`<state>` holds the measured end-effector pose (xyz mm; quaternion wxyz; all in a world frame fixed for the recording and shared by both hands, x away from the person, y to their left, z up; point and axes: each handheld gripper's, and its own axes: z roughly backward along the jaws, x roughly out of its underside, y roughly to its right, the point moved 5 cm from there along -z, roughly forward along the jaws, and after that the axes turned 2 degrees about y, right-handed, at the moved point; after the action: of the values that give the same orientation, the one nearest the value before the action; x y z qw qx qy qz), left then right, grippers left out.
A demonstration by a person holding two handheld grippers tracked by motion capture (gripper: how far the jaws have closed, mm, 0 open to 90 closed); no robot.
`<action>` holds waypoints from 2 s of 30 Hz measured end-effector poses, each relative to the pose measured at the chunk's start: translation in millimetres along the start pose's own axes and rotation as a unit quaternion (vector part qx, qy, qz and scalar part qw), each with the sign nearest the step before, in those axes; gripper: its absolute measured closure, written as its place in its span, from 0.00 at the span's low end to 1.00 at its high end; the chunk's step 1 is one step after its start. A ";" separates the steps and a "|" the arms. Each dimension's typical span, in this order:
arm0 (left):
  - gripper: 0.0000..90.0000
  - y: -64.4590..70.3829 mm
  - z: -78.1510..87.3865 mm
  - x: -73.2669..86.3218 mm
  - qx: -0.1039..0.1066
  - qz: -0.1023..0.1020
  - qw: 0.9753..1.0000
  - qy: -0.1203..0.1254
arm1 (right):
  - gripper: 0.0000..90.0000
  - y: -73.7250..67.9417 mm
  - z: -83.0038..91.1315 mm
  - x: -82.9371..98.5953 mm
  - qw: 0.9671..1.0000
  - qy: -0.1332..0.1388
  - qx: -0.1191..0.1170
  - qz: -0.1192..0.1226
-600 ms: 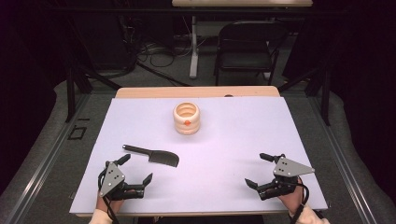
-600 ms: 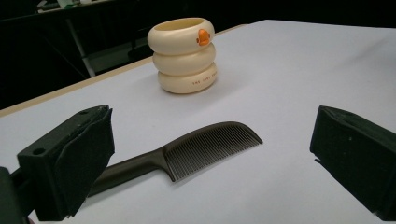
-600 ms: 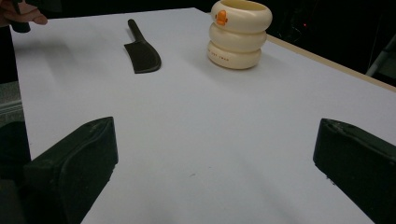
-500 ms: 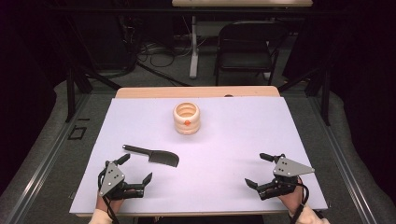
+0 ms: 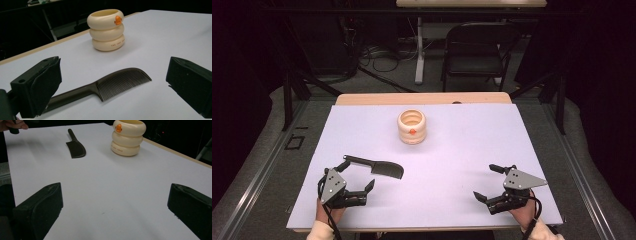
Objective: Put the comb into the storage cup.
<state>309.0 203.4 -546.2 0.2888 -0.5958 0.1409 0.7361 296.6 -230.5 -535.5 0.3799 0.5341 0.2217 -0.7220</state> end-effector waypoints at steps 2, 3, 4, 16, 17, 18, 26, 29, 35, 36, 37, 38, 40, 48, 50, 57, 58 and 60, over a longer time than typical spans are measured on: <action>0.00 -4.4 -0.9 -0.7 -0.007 0.001 1.000 0.002 | 0.00 -0.4 -0.7 0.3 1.000 -0.002 0.000 0.000; 0.00 -4.4 -0.9 -0.7 -0.007 0.001 1.000 0.002 | 0.00 -0.3 -1.2 0.5 1.000 -0.002 -0.001 -0.001; 0.00 -7.8 -2.5 -1.8 -0.009 0.004 1.000 -0.001 | 0.00 -0.1 -2.0 0.7 1.000 -0.003 -0.001 -0.001; 0.00 -27.0 -15.4 -8.3 -0.040 -0.003 0.999 -0.006 | 0.00 0.2 -4.6 1.1 1.000 -0.009 -0.004 0.000; 0.00 -28.6 -16.7 -8.7 -0.042 -0.005 0.999 -0.009 | 0.00 -0.2 -5.3 1.1 1.000 -0.010 -0.004 0.003; 0.00 -29.9 -18.1 -8.9 -0.045 -0.005 0.999 -0.012 | 0.00 -0.3 -5.5 1.2 1.000 -0.010 -0.003 0.003; 0.00 -39.3 -31.8 -11.1 -0.058 -0.007 0.998 -0.028 | 0.00 -0.3 -5.5 1.1 1.000 -0.010 -0.002 0.003; 0.00 -44.4 -37.8 -10.9 -0.062 -0.005 0.997 -0.038 | 0.00 -0.6 -6.2 1.2 1.000 -0.012 -0.003 0.003; 0.00 -55.3 -47.4 -10.5 -0.069 0.008 0.997 -0.045 | 0.00 1.3 -7.3 2.2 1.000 -0.013 -0.003 -0.001; 0.00 -57.0 -48.4 -10.5 -0.073 0.008 0.996 -0.047 | 0.00 1.1 -7.2 2.3 1.000 -0.013 -0.003 -0.001; 0.00 -58.4 -49.6 -10.5 -0.072 0.009 0.996 -0.046 | 0.00 0.7 -6.9 2.2 1.000 -0.014 -0.004 -0.001; 0.00 -59.6 -50.5 -10.3 -0.074 0.011 0.996 -0.049 | 0.00 0.2 -6.5 2.0 1.000 -0.014 -0.004 0.000; 0.00 -61.8 -52.9 -9.7 -0.076 0.012 0.996 -0.052 | 0.00 -0.2 -6.9 1.5 1.000 -0.013 -0.004 0.002; 0.02 -70.1 -64.2 -3.8 -0.082 0.018 0.992 -0.089 | 0.00 0.5 -7.7 2.3 1.000 -0.016 -0.006 0.000; 0.08 -74.1 -66.6 -2.0 -0.086 0.020 0.991 -0.104 | 0.00 0.3 -7.7 2.4 1.000 -0.016 -0.005 0.000; 0.31 -85.7 -68.8 8.5 -0.076 0.045 0.987 -0.136 | 0.00 1.1 -9.4 3.2 1.000 -0.021 -0.006 0.001; 0.35 -87.6 -69.1 10.8 -0.072 0.048 0.986 -0.141 | 0.00 1.3 -9.5 3.1 1.000 -0.020 -0.006 -0.001; 0.51 -91.7 -69.7 15.6 -0.073 0.055 0.984 -0.154 | 0.00 1.6 -9.4 3.4 1.000 -0.021 -0.006 -0.002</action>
<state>416.9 241.8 -566.1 0.2222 -0.4865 0.0731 0.8418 303.1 -225.7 -541.7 0.3861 0.5160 0.2191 -0.7326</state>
